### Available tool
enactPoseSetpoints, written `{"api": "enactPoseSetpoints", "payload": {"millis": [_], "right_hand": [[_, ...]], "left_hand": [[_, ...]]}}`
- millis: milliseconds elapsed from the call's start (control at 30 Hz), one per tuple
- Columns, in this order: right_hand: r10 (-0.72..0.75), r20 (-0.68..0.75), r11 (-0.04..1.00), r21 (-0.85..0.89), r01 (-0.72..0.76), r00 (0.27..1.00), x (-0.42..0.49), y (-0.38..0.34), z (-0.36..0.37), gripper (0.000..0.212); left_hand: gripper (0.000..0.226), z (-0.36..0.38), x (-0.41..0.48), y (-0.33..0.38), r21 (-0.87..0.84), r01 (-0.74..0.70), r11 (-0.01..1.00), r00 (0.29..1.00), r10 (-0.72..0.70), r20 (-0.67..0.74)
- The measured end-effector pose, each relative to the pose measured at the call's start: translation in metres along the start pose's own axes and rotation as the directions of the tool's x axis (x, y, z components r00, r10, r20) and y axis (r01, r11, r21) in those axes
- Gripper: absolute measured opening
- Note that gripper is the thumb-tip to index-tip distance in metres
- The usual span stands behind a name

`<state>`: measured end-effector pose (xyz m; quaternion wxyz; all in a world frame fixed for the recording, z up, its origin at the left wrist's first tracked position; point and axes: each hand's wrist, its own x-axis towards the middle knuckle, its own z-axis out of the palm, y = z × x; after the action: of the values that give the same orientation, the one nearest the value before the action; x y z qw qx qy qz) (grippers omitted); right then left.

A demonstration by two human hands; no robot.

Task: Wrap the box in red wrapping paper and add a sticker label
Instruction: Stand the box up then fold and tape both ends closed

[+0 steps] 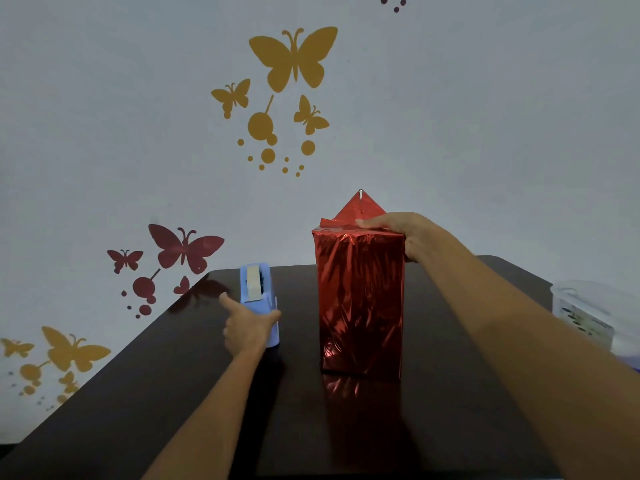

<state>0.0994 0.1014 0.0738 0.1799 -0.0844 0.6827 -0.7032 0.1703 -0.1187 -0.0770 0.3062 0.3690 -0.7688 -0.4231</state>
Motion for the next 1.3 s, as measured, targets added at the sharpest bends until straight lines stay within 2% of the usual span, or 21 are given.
{"api": "enactPoseSetpoints", "payload": {"millis": [133,233,367,433,533,600,633,700,767,833,900,967,1000,1067,1200,1300], "right_hand": [[0.001,0.014,1.000,-0.002,-0.001,1.000,-0.003,0.000,0.001,0.020],[-0.007,0.010,1.000,0.011,0.007,1.000,-0.004,0.000,0.000,0.020],[-0.005,0.005,1.000,0.010,0.005,1.000,-0.006,0.001,0.002,0.024],[-0.009,0.000,1.000,0.004,0.009,1.000,-0.006,0.001,0.003,0.025],[-0.018,0.013,1.000,0.001,0.018,1.000,-0.007,0.001,0.002,0.022],[-0.034,0.017,0.999,-0.006,0.034,0.999,-0.007,0.002,0.003,0.022],[-0.041,0.028,0.999,-0.004,0.042,0.999,-0.008,0.002,0.003,0.024],[-0.090,0.079,0.996,0.023,0.089,0.993,-0.004,0.004,0.002,0.037],[-0.166,0.061,0.983,0.092,0.160,0.984,0.000,0.006,0.001,0.053],[-0.250,-0.100,0.950,0.169,0.264,0.963,0.000,0.011,0.003,0.064],[-0.392,-0.309,0.899,0.069,0.432,0.866,-0.007,0.021,0.006,0.057],[-0.571,-0.382,0.805,-0.086,0.587,0.727,-0.015,0.033,0.006,0.045],[-0.638,-0.346,0.757,-0.117,0.643,0.688,-0.018,0.038,0.005,0.043],[-0.725,-0.208,0.687,-0.156,0.710,0.656,-0.024,0.045,0.000,0.045],[-0.794,-0.008,0.595,-0.210,0.776,0.607,-0.029,0.043,-0.006,0.033],[-0.806,0.105,0.498,-0.414,0.762,0.583,-0.031,0.033,-0.002,0.024]], "left_hand": [[0.096,-0.041,0.015,-0.031,0.031,-0.090,0.995,0.993,0.087,0.078],[0.081,-0.060,0.019,-0.045,0.052,-0.159,0.986,0.983,0.153,0.099],[0.074,-0.074,0.025,-0.040,0.023,-0.149,0.989,0.968,0.141,0.210],[0.054,-0.081,0.027,-0.030,0.004,-0.171,0.985,0.969,0.168,0.179],[0.042,-0.093,0.028,-0.015,0.174,-0.227,0.958,0.962,0.192,0.196],[0.031,-0.095,0.024,-0.001,0.275,-0.324,0.905,0.942,0.285,0.175],[0.027,-0.094,0.018,0.009,0.241,-0.392,0.888,0.919,0.365,0.149],[0.025,-0.090,-0.001,0.041,-0.037,-0.483,0.875,0.866,0.484,0.124],[0.016,-0.085,-0.025,0.077,-0.330,-0.438,0.836,0.823,0.521,0.227],[0.014,-0.078,-0.039,0.101,-0.468,-0.339,0.816,0.800,0.512,0.313],[0.016,-0.074,-0.042,0.113,-0.532,-0.308,0.788,0.803,0.516,0.299],[0.022,-0.070,-0.042,0.116,-0.592,-0.273,0.759,0.819,0.506,0.270],[0.027,-0.069,-0.042,0.115,-0.620,-0.253,0.743,0.825,0.500,0.263],[0.029,-0.068,-0.043,0.110,-0.657,-0.239,0.715,0.820,0.511,0.258],[0.018,-0.065,-0.048,0.102,-0.681,-0.260,0.685,0.792,0.554,0.255],[0.012,-0.059,-0.051,0.105,-0.650,-0.332,0.683,0.805,0.565,0.183]]}}
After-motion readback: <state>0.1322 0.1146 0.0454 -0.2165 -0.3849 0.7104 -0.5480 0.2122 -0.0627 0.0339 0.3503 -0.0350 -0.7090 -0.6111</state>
